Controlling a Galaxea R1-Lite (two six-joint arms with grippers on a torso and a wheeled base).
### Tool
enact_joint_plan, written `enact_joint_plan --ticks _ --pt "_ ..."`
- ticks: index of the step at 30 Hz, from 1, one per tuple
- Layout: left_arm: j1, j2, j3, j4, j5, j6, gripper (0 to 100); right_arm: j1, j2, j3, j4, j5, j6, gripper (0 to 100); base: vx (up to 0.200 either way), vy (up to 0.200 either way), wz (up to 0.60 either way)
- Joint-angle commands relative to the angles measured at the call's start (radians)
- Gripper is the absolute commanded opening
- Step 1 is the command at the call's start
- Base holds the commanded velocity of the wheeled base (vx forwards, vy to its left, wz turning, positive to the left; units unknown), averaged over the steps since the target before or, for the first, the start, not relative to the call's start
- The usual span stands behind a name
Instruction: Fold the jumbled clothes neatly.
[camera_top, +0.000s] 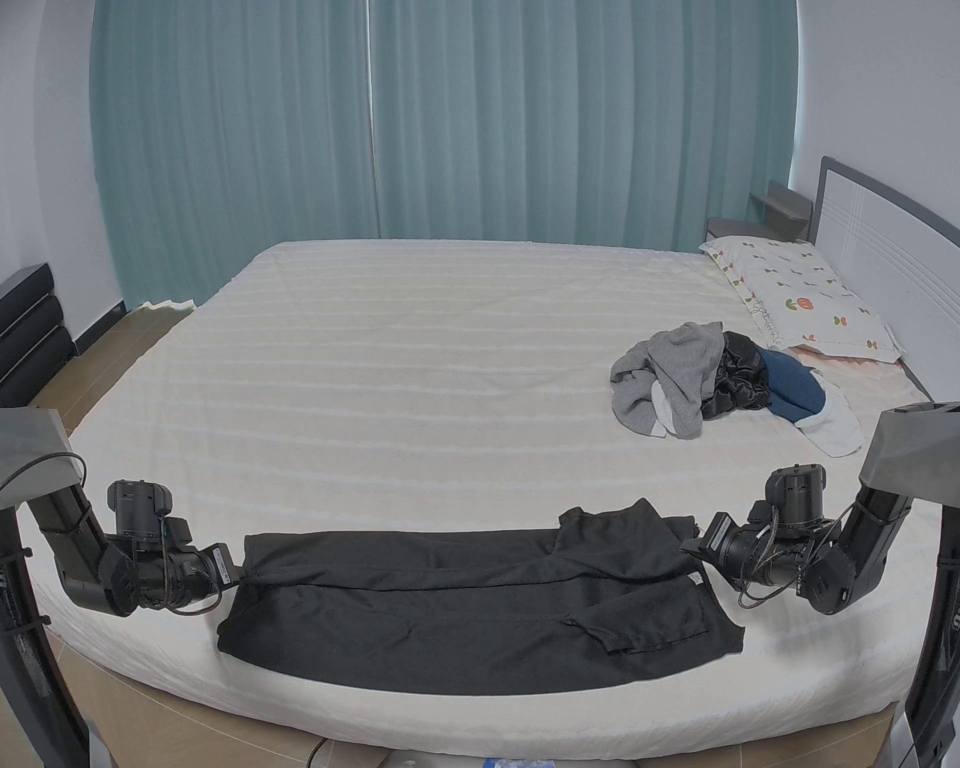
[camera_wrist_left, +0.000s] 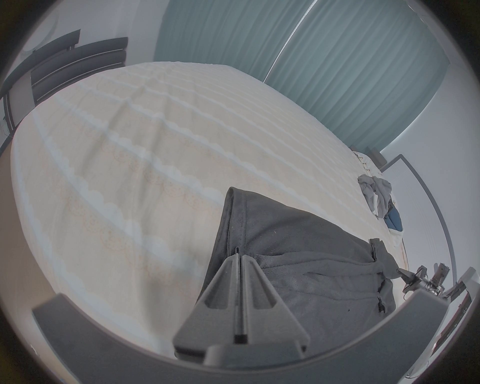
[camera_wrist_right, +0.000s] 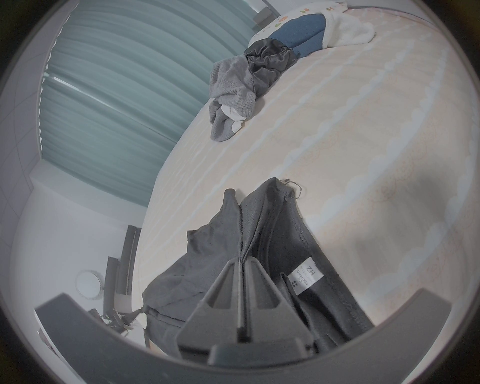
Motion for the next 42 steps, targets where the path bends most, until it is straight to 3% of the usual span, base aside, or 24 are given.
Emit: enact_joint_plan --ticks 1,7,24,30,42 --pt "0.007 0.005 0.000 -0.002 0.001 0.003 0 0.000 0.004 0.026 -0.004 0.001 -0.030 0 0.000 0.000 0.00" --pt "0.036 0.002 -0.030 0.001 0.001 0.003 0 0.000 -0.011 0.052 -0.013 0.002 -0.073 0 0.000 0.000 0.00" --pt "0.052 -0.009 -0.099 0.000 0.003 -0.043 0 -0.018 -0.091 0.072 -0.048 0.002 -0.073 0 0.000 0.000 0.00" --pt "0.053 -0.007 -0.083 0.008 0.007 -0.072 0 -0.027 -0.083 0.107 -0.039 0.001 -0.159 0 0.000 0.000 0.00" --pt "0.050 0.002 -0.019 0.015 0.001 -0.020 0 -0.023 0.026 0.121 -0.042 -0.009 -0.263 0 0.000 0.000 0.00"
